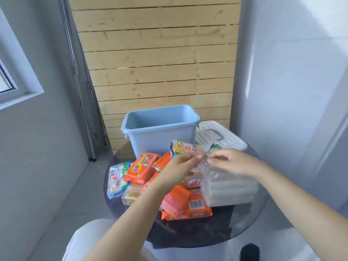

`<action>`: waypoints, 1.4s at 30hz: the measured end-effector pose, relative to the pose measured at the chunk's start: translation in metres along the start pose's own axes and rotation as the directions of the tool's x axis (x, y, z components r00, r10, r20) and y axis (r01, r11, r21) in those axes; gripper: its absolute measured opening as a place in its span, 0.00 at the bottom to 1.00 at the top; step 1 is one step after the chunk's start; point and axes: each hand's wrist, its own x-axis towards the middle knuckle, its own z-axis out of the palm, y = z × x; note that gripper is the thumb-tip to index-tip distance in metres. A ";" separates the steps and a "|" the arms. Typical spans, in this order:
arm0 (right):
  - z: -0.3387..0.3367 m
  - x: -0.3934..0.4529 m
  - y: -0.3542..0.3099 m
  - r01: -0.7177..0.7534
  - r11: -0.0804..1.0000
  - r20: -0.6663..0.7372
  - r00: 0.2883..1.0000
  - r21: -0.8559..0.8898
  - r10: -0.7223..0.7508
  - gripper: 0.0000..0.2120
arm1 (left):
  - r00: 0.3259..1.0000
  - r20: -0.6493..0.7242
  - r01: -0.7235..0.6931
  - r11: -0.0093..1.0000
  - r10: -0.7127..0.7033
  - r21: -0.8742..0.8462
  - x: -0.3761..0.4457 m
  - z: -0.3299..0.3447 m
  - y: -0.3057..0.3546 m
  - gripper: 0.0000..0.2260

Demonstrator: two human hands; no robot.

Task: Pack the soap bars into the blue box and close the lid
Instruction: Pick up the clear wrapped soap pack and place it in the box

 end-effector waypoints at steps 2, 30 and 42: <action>-0.006 -0.009 0.008 -0.015 0.997 0.047 0.999 -0.075 0.019 0.18 | 0.997 0.072 -0.020 0.999 0.018 0.030 0.004 0.006 -0.002 0.15; -0.039 -0.025 0.079 -0.007 0.995 0.342 0.939 0.095 -0.026 0.21 | 0.959 -0.264 -0.055 0.985 0.098 0.165 0.029 0.050 -0.025 0.07; -0.027 -0.014 0.084 0.040 0.988 0.021 0.999 0.148 -0.044 0.07 | 0.981 0.001 -0.191 0.956 0.195 0.221 0.018 0.053 -0.018 0.10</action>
